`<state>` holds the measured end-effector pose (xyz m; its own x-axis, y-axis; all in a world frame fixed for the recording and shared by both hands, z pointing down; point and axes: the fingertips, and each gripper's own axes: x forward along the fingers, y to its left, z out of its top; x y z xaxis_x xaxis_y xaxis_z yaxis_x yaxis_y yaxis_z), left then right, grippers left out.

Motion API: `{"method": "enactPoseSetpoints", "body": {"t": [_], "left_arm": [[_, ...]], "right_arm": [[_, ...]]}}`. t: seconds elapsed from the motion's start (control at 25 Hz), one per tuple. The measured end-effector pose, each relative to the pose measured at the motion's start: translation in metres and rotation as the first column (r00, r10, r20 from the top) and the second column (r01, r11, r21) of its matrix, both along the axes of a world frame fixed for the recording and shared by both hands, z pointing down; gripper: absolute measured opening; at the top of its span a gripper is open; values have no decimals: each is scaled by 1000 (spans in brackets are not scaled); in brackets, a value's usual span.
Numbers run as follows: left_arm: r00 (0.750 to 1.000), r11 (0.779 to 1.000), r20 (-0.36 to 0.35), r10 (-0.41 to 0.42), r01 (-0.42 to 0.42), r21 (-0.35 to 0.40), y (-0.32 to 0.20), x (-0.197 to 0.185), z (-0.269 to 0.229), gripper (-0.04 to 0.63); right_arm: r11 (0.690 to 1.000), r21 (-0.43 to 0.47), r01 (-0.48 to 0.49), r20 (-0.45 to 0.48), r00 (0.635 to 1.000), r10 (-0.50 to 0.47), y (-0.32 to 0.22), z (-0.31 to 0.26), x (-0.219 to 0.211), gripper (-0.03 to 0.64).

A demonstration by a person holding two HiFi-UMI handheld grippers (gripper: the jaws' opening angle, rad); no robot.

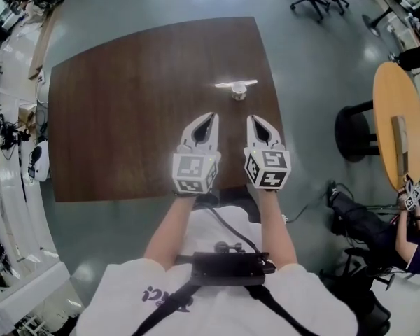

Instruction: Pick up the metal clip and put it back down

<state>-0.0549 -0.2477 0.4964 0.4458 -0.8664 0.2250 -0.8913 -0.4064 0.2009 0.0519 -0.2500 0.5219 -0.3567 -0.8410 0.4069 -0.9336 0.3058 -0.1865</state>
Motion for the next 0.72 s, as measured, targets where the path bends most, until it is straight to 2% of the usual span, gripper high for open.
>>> {"method": "enactPoseSetpoints", "body": {"t": [0.48,0.72], "left_arm": [[999,989,34,38,-33,-142,-62,16,66,12],[999,978,39,29,-20,-210,-77,14,101,11]], "right_arm": [[984,-176,20,-45,999,-29,-49,93,7,-9],[973,-228,15,-46,999,-26,-69,129,8,-5]]}}
